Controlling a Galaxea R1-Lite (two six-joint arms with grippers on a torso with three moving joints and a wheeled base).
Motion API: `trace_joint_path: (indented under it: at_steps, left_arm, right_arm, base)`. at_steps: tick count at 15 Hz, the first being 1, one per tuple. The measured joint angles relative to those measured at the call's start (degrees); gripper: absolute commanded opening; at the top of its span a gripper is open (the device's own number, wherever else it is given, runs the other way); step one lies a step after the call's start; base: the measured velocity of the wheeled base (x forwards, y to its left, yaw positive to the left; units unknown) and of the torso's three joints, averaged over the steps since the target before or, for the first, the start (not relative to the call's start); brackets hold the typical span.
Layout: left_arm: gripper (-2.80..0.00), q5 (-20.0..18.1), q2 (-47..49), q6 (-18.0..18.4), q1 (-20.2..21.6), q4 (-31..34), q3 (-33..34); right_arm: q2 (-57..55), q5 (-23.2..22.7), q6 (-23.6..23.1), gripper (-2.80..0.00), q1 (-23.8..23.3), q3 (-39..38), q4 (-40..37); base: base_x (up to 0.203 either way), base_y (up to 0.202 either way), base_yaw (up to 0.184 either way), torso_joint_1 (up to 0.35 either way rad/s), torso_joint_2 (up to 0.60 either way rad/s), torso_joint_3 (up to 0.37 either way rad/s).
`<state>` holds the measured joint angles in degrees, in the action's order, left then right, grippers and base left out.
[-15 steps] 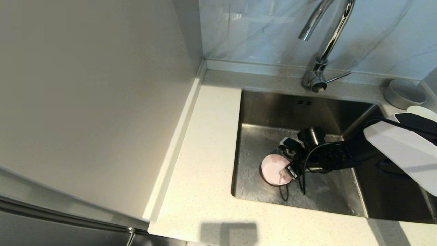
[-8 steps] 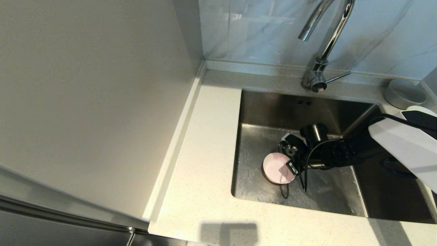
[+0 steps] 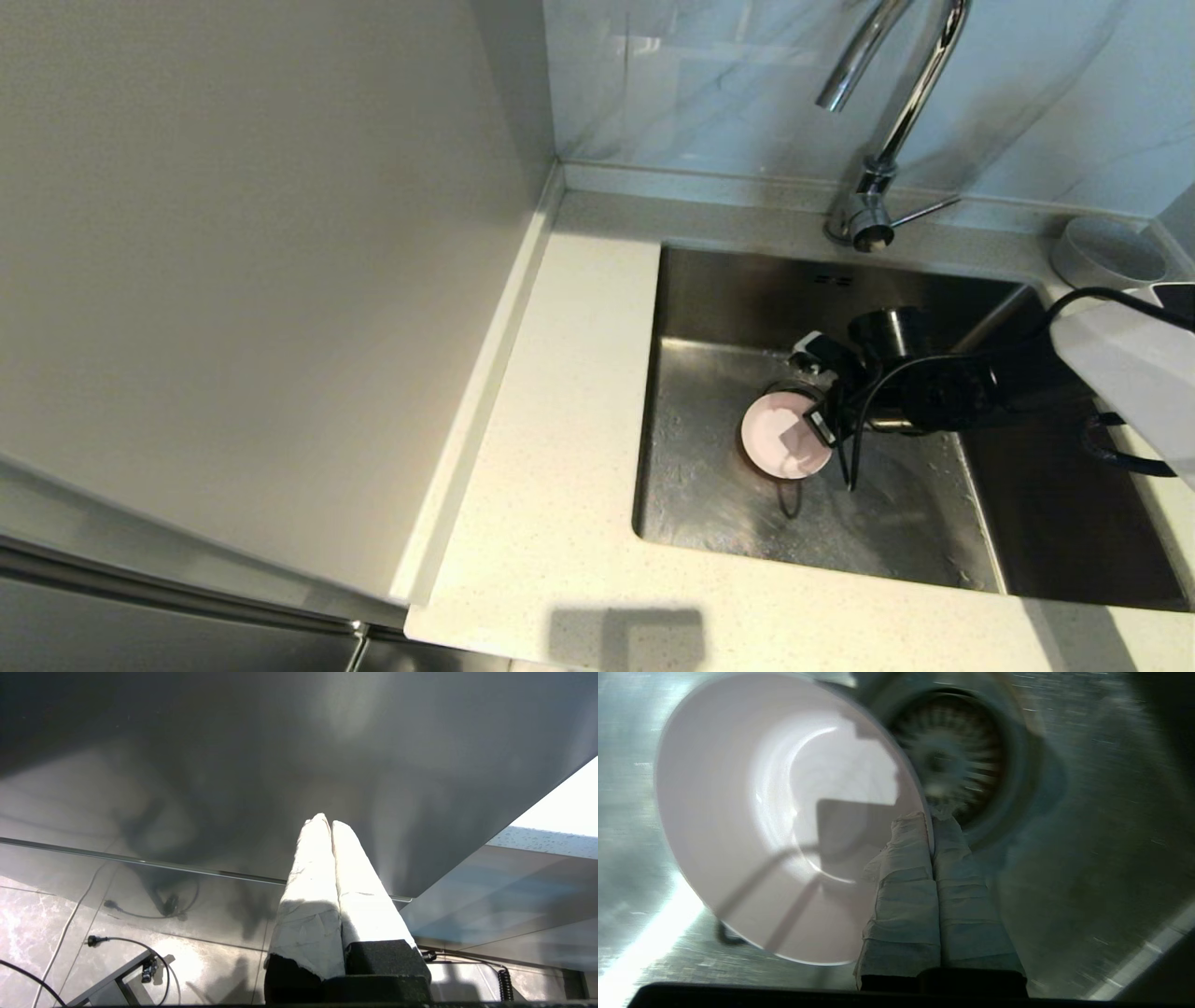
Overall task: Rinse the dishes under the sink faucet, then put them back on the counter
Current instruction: Put a bowl back to the table from the sink
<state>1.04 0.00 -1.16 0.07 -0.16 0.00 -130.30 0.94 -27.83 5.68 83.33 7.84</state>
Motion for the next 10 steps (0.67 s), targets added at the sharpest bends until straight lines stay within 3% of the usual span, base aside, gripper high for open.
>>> trace_joint_path:
  at_steps: [10]
  left_arm:
    - [-2.8, 0.0, 0.0, -0.03, 0.0, 0.02, 0.0]
  right_arm:
    - [19.79, 0.02, -2.21, -2.8, -13.98, -1.66, -0.32]
  base:
    - [0.0, 0.0, 0.0, 0.0, 0.0, 0.0]
